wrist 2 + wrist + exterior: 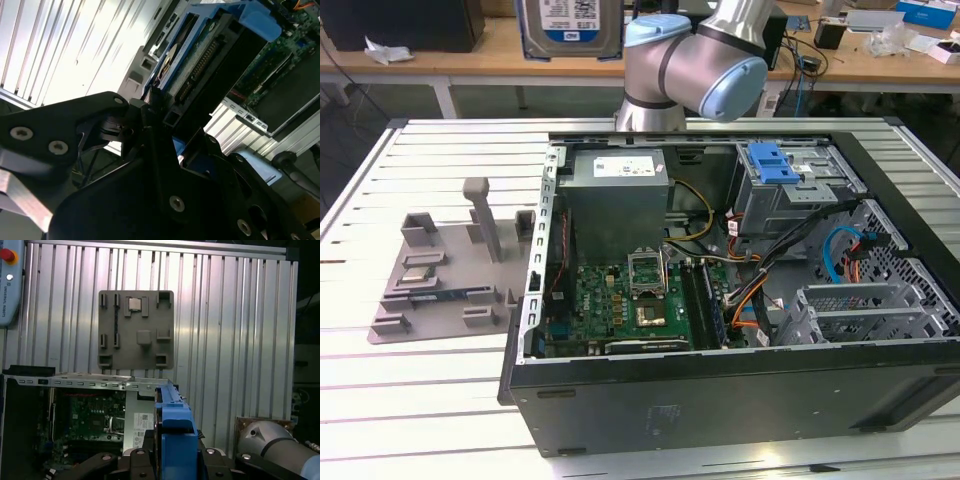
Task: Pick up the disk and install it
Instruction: 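Pick up the disk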
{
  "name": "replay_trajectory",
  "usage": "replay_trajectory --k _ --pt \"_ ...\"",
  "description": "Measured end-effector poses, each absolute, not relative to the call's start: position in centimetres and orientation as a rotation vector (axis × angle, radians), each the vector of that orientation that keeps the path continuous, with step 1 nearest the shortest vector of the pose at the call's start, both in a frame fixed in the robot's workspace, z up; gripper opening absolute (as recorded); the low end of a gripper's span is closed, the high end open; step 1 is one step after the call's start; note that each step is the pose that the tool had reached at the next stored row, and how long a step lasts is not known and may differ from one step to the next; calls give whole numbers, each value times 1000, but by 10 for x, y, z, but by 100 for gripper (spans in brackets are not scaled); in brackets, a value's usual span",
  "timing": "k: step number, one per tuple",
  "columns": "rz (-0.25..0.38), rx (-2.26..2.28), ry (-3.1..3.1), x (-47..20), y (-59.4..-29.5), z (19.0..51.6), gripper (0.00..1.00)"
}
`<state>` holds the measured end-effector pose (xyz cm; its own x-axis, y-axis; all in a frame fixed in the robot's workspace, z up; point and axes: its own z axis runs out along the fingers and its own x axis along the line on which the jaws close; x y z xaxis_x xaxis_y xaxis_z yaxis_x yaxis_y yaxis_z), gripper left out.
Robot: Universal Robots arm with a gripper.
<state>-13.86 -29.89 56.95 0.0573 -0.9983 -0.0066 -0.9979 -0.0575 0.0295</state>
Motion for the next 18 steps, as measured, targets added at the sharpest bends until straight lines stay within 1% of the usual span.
replay_trajectory --k 18 --pt "-45 2267 -2139 -69 -299 551 37"
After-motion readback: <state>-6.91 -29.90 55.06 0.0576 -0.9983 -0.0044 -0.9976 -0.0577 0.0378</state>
